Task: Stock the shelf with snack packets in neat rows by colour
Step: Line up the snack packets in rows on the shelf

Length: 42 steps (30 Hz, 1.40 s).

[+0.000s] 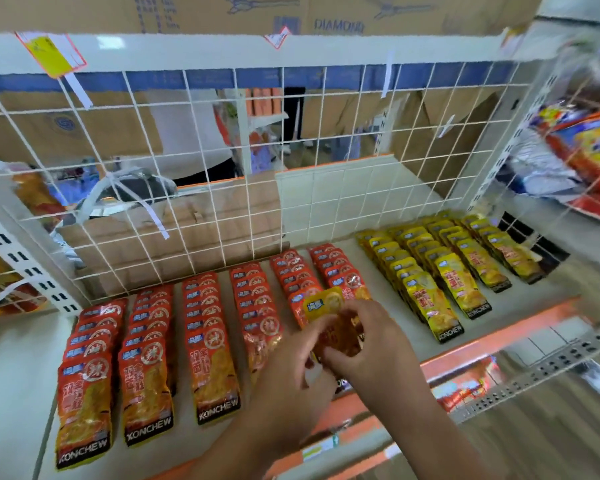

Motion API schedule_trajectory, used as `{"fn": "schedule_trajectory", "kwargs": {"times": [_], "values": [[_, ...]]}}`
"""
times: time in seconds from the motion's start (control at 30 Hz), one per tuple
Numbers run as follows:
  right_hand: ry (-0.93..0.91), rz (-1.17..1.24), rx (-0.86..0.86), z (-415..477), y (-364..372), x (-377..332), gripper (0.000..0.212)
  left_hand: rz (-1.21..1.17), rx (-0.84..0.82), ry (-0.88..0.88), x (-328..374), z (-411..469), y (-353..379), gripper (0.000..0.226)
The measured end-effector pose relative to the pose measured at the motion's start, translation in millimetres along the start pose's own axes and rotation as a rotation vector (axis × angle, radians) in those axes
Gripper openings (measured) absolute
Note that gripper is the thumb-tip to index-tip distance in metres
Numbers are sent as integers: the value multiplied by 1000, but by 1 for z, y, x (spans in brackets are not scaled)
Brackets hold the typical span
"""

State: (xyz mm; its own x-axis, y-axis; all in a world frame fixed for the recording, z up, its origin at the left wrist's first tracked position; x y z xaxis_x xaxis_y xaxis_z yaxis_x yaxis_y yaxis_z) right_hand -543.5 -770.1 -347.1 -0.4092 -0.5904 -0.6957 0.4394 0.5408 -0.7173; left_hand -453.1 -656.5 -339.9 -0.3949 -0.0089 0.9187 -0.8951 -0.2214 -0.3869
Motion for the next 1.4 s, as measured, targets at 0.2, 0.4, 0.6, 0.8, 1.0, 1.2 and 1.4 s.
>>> {"fn": "schedule_trajectory", "kwargs": {"times": [0.2, 0.4, 0.6, 0.8, 1.0, 1.2, 1.4], "values": [[49, -27, 73, -6, -47, 60, 50, 258, -108, 20, -7, 41, 51, 63], [139, -49, 77, 5, -120, 157, 53, 613, 115, -2, -12, 104, 104, 49], [190, -92, 76, 28, -173, 228, 51, 870, 286, -46, -21, 139, 150, 53], [187, -102, 28, 45, -186, 259, 54, 977, 324, -213, -30, 140, 153, 23], [198, -111, -9, 55, -182, 270, 53, 940, 309, -303, -30, 141, 153, 27], [181, -113, 37, 65, -194, 283, 51, 910, 305, -339, -32, 139, 153, 30], [231, -123, 73, 76, -204, 300, 52, 923, 334, -362, -35, 138, 153, 40]]}}
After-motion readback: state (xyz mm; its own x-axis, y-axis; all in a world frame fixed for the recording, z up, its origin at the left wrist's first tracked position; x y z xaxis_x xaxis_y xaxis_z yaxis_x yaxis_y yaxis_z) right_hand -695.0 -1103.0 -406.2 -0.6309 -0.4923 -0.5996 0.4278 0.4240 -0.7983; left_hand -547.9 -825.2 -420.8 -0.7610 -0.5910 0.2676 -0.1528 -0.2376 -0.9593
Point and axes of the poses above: each hand's wrist, its own z-axis towards the middle knuckle, its own y-axis out of the palm, x = y × z, the point moved 4 cm from there along z, towards the middle knuckle, and after that the axes turned 15 degrees about -x, right-handed, at the moved point
